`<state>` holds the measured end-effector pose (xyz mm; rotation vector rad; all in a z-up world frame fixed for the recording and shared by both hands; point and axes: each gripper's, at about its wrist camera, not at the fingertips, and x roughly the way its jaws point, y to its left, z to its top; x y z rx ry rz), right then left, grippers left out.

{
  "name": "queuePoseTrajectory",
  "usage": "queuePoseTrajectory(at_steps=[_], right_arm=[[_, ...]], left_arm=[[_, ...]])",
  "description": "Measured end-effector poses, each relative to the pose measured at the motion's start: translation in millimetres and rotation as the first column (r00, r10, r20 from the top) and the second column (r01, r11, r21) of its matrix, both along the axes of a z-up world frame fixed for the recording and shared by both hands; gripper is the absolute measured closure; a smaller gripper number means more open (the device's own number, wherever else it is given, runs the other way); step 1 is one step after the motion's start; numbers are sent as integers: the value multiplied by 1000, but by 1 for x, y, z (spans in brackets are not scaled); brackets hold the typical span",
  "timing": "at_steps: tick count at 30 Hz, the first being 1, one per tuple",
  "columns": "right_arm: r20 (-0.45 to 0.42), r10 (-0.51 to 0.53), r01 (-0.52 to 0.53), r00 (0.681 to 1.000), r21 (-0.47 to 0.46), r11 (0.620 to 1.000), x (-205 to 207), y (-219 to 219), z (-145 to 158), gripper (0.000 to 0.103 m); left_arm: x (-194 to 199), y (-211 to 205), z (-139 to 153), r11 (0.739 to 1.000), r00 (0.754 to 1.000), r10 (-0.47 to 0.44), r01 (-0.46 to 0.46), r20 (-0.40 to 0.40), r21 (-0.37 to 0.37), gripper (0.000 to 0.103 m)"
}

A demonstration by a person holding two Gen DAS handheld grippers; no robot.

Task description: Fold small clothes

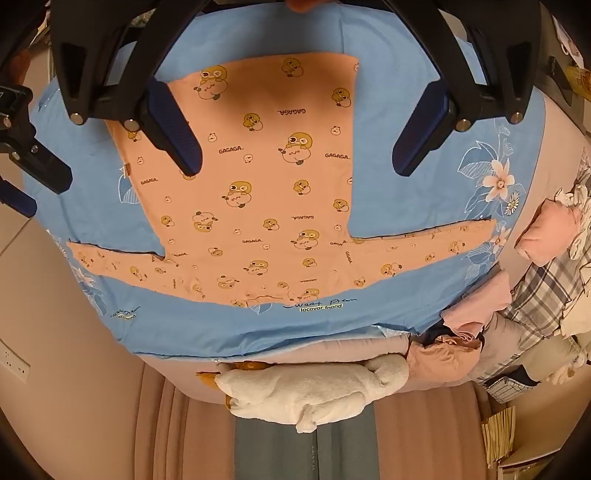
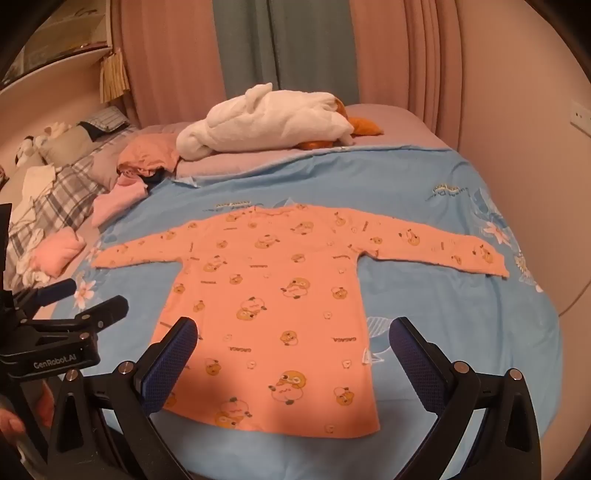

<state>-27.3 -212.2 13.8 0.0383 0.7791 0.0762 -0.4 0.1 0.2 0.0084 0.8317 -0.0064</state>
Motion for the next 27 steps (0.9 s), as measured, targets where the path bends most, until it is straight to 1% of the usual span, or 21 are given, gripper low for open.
queuePoseTrajectory(at_steps=[14, 18, 27], right_arm=[[-4, 2, -2, 1000, 7, 1000, 2, 3, 0, 0], [4, 3, -3, 1000, 4, 1000, -2, 3, 0, 0], [1, 7, -7, 1000, 4, 1000, -2, 6, 0, 0]], left_arm=[[-5, -2, -2, 1000, 1000, -13, 13, -8, -2, 0], [2, -7, 0, 1000, 1000, -13, 13, -9, 3, 0], [0, -8, 1, 1000, 1000, -20, 20, -13, 3, 0]])
